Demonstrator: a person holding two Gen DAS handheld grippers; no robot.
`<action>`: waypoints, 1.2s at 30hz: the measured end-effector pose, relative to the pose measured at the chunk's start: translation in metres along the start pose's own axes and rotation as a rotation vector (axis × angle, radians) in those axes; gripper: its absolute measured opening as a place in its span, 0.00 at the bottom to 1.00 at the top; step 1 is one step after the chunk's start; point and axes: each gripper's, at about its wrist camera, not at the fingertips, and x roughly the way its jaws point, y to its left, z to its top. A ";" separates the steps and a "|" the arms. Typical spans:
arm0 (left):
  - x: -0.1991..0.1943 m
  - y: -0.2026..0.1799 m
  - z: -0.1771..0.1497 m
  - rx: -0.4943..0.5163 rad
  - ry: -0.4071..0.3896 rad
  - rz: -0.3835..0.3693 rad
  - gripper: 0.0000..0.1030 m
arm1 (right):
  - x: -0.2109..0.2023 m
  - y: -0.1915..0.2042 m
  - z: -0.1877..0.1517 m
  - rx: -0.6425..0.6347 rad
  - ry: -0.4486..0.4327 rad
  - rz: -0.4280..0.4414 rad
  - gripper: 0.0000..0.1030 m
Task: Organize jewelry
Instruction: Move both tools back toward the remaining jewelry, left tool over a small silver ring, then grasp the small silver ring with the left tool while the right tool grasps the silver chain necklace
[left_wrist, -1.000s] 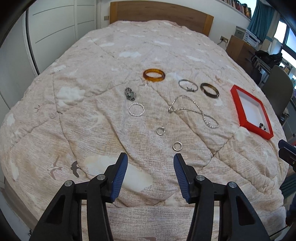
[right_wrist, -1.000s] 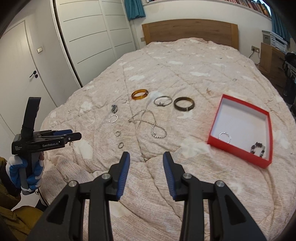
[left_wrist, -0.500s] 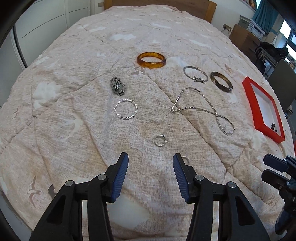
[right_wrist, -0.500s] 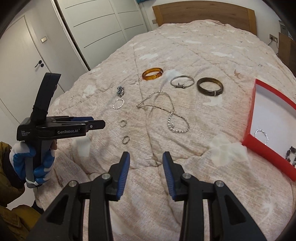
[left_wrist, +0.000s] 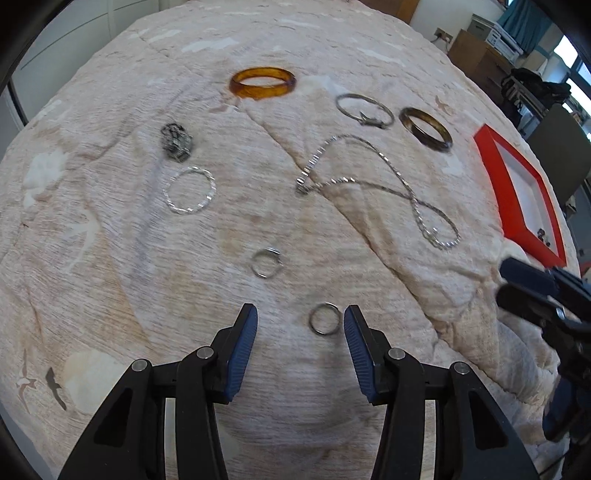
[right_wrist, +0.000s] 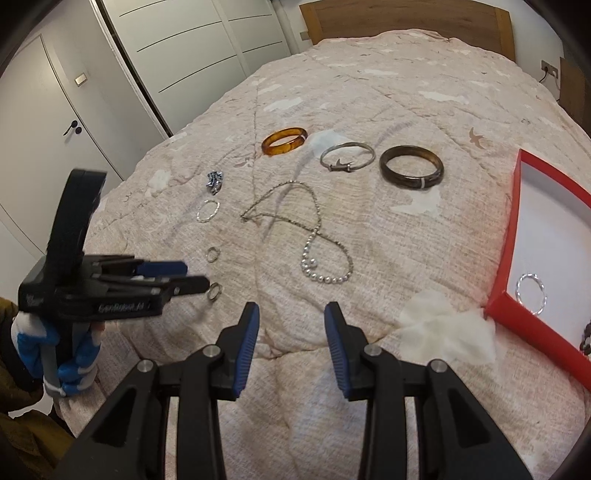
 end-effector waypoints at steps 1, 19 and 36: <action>0.002 -0.003 -0.001 0.006 0.005 -0.003 0.47 | 0.001 -0.003 0.001 0.003 -0.001 0.001 0.34; 0.028 -0.008 -0.002 0.028 0.048 0.010 0.20 | 0.051 -0.019 0.048 -0.049 0.012 0.020 0.35; 0.016 -0.003 -0.004 -0.009 0.027 -0.021 0.20 | 0.096 -0.018 0.053 -0.051 0.136 -0.010 0.05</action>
